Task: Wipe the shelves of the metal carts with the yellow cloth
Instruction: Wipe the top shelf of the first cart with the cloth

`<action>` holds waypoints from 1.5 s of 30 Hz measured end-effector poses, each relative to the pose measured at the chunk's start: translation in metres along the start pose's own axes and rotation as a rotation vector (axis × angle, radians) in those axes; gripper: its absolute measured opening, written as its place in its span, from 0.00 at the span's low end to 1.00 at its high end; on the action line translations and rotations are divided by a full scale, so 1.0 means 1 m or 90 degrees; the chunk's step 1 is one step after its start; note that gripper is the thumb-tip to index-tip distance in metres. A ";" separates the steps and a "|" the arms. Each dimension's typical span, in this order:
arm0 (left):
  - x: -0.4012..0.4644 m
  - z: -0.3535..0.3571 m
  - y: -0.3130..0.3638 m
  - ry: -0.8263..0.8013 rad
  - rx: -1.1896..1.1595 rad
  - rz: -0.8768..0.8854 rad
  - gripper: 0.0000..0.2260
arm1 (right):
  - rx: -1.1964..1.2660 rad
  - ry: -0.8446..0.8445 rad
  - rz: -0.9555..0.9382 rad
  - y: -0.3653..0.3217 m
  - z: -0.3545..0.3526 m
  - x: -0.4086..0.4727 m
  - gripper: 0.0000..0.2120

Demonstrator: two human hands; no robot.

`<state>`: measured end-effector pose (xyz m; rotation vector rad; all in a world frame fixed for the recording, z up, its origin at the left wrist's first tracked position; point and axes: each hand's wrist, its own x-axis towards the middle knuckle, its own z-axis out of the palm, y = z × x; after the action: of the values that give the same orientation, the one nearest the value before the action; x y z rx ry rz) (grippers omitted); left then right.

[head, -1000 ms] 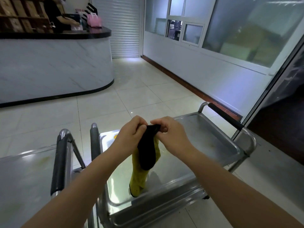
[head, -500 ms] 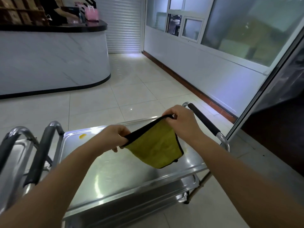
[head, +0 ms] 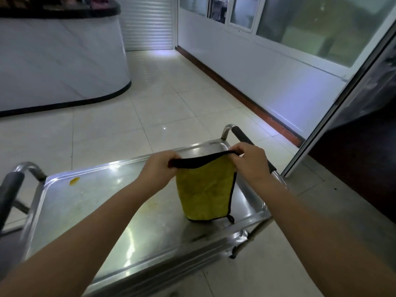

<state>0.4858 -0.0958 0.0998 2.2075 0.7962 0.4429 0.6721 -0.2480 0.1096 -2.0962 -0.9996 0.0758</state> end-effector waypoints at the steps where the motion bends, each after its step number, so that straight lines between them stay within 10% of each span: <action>1: 0.012 0.009 -0.005 0.013 -0.008 -0.006 0.12 | -0.012 -0.008 0.012 0.008 0.006 0.007 0.05; 10: 0.090 0.072 -0.064 -0.028 0.024 0.017 0.09 | -0.072 -0.125 0.148 0.076 0.057 0.050 0.07; 19: 0.080 0.120 -0.129 -0.318 0.152 0.032 0.15 | -0.199 -0.361 0.204 0.134 0.117 0.022 0.12; 26: 0.107 0.133 -0.151 -0.156 0.193 0.013 0.16 | -0.302 -0.210 0.281 0.140 0.146 0.027 0.10; 32: 0.132 0.152 -0.155 -0.229 0.307 -0.025 0.28 | -0.322 -0.228 0.448 0.147 0.174 0.026 0.16; 45: 0.110 0.170 -0.112 -0.347 0.087 -0.048 0.06 | -0.133 -0.102 0.498 0.135 0.116 0.002 0.05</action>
<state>0.6118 -0.0529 -0.0890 2.2543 0.6179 -0.2547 0.7162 -0.2230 -0.0607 -2.5919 -0.2224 0.5560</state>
